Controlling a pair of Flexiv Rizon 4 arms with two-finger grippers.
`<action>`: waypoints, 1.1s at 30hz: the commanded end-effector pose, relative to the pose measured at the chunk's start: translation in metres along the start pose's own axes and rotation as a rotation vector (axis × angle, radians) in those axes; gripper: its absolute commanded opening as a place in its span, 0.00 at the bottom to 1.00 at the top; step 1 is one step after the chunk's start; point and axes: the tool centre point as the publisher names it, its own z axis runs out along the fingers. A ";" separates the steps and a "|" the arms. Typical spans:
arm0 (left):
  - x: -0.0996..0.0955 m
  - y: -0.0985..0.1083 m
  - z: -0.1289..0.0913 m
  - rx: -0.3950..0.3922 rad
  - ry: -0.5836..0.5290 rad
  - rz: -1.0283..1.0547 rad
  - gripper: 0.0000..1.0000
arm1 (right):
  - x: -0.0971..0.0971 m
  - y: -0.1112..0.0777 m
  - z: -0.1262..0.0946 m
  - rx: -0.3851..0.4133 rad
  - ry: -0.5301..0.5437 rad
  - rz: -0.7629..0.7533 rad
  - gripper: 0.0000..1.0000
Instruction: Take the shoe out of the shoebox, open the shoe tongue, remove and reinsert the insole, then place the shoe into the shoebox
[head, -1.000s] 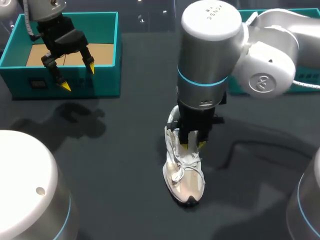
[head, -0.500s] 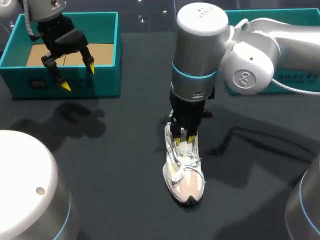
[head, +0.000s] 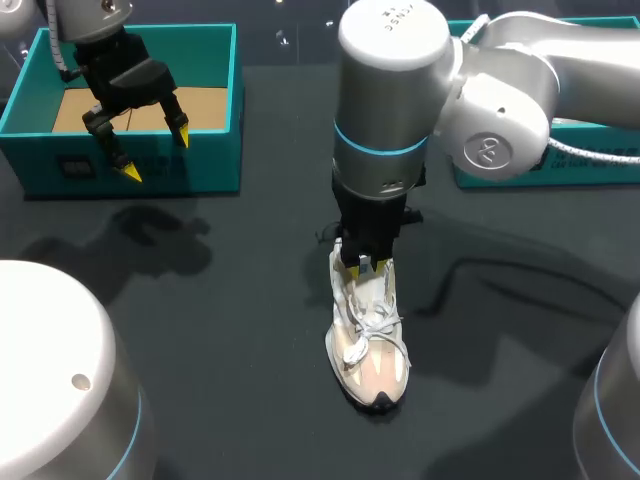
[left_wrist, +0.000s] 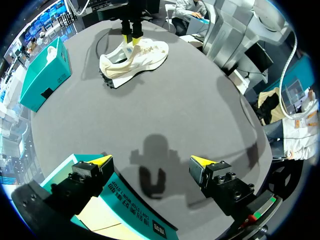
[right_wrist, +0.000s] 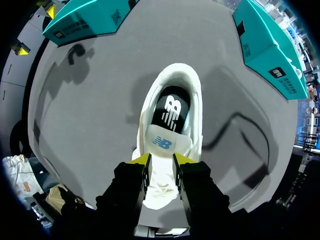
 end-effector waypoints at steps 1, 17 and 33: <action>0.000 0.000 0.000 -0.002 0.001 0.001 1.00 | -0.009 0.008 0.023 0.018 0.055 -0.006 0.26; 0.000 0.000 0.000 -0.002 0.001 0.001 1.00 | -0.013 0.008 -0.036 -0.114 0.002 -0.512 0.44; 0.000 0.000 0.000 -0.002 0.001 0.001 1.00 | -0.015 0.021 -0.037 -0.139 0.067 -1.011 1.00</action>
